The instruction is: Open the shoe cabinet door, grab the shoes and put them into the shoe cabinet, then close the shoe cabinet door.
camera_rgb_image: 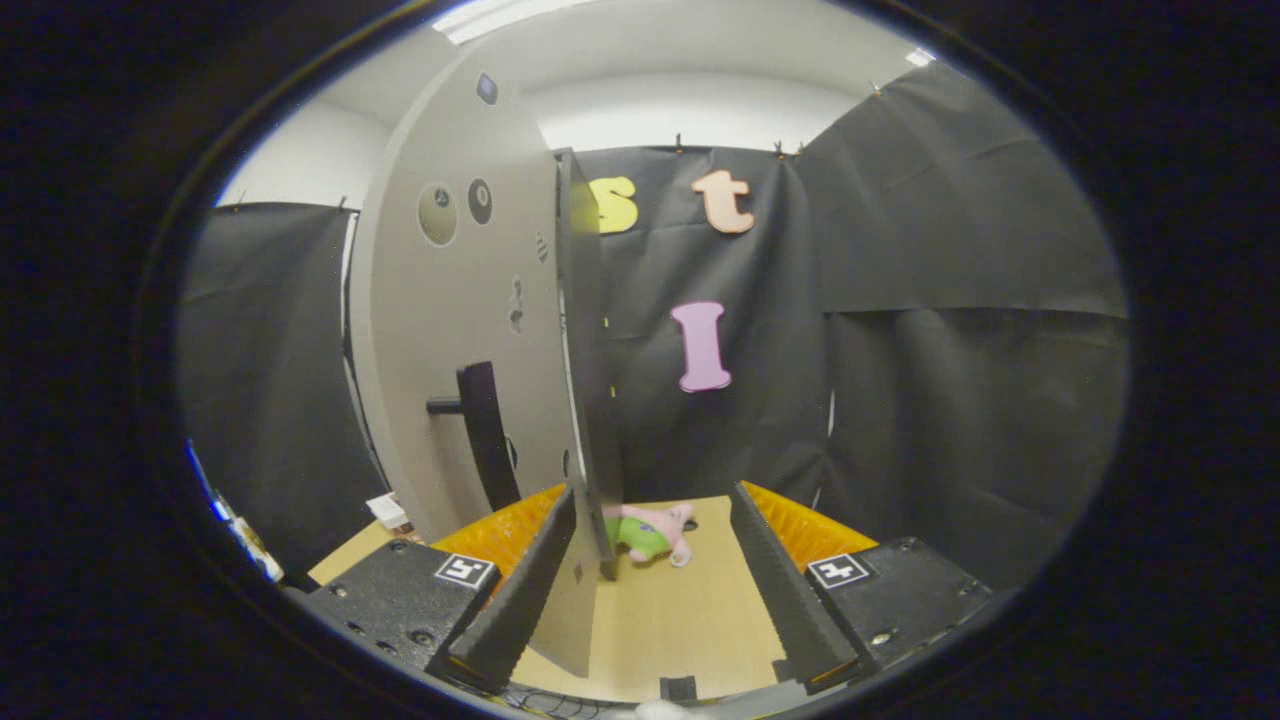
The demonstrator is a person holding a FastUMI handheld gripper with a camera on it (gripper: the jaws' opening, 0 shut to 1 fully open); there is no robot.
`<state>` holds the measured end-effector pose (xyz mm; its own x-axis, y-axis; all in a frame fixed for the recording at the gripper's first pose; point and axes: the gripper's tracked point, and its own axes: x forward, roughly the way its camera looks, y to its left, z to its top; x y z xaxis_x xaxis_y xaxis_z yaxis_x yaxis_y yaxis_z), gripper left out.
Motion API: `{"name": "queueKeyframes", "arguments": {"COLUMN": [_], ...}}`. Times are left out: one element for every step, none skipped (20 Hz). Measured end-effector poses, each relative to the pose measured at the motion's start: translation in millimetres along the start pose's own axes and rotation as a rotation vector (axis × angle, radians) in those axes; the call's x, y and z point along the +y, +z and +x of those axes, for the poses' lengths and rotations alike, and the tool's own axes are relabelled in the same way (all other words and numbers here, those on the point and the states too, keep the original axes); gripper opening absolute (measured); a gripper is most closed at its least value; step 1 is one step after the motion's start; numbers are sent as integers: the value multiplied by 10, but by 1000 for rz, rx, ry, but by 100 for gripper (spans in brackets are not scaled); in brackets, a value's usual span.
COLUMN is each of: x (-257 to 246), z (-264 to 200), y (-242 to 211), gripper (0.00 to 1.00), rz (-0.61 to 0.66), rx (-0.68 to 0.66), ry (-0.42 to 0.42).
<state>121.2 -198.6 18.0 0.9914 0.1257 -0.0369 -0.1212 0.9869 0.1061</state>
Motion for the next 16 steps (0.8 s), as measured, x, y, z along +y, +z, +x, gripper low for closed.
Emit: {"name": "queueKeyframes", "arguments": {"x": [54,110,164,181,206,223,239,269,287,298,323,350,413,522,632,706], "z": [88,186,244,261,268,275,279,270,272,273,262,263,269,272,253,253], "y": [44,63,83,101,109,100,96,90,91,93,91,89,87,82,91,87], "gripper": [99,99,98,97,97,96,96,96,96,96,96,96,96,96,96,96], "rz": [-11,-22,-33,-45,-51,-48,-42,-35,-28,-20,-18,-18,-23,-37,-52,-65], "rx": [0,0,4,3,7,16,22,29,34,32,35,39,40,39,34,33], "ry": [43,84,118,142,163,176,185,192,200,204,205,204,197,187,178,171]}}
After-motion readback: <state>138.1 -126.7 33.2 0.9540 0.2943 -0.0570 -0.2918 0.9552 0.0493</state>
